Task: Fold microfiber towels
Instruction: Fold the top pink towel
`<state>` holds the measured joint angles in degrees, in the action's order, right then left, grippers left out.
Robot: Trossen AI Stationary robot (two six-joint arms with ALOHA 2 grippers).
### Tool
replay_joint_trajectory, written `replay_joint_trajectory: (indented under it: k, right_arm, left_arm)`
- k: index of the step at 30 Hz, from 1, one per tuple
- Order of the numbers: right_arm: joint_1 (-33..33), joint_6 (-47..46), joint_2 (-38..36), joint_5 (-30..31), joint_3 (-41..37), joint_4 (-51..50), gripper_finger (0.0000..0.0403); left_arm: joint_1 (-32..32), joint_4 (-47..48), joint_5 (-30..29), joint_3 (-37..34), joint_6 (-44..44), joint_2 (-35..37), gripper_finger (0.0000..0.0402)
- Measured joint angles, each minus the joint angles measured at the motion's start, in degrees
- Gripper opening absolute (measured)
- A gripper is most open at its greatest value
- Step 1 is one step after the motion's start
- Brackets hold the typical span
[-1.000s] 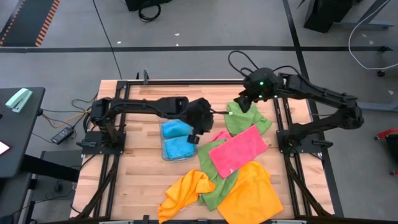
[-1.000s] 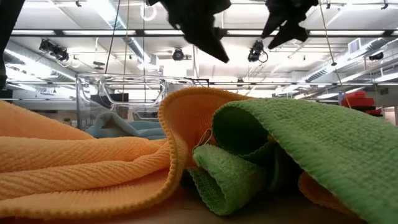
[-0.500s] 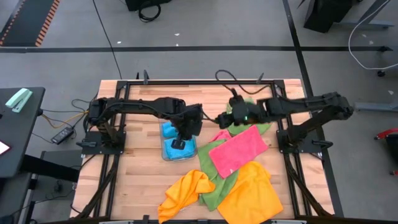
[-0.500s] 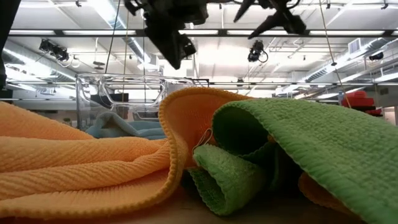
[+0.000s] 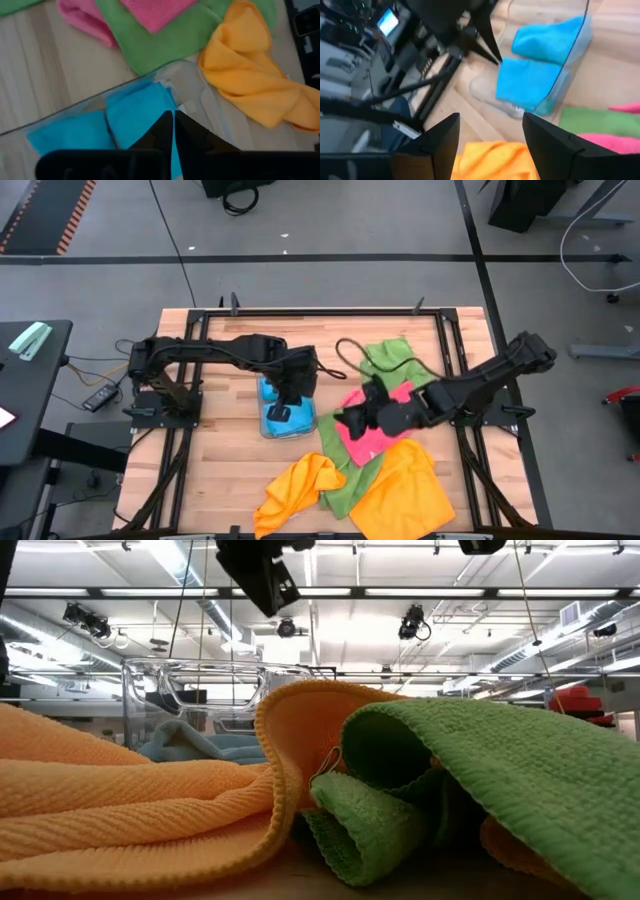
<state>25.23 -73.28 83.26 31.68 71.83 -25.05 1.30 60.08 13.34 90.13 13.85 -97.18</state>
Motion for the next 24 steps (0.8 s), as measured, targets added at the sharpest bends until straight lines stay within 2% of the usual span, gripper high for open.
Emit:
replay_joint_trajectory:
  k: [7, 13, 18, 24]
  right_arm:
    - [2.9, 4.9, 5.1, 0.1, 2.1, 2.6, 0.022]
    - [3.5, 14.4, 11.1, 0.5, 12.8, -3.5, 0.0209]
    - [3.4, 17.0, 13.4, 2.7, 21.6, -8.7, 0.0204]
    - [4.3, 19.7, 13.5, 2.7, 27.0, -11.8, 0.0204]
  left_arm:
    - [-2.5, 2.4, 0.0, 0.0, -3.2, 0.7, 0.0026]
    - [-5.3, 2.7, -0.2, -0.6, -2.5, 0.7, 0.0015]
    - [-5.8, 7.0, -0.7, -0.6, -2.3, 1.3, 0.0015]
    - [-6.0, 8.6, -0.8, -0.5, -1.6, 4.3, 0.0011]
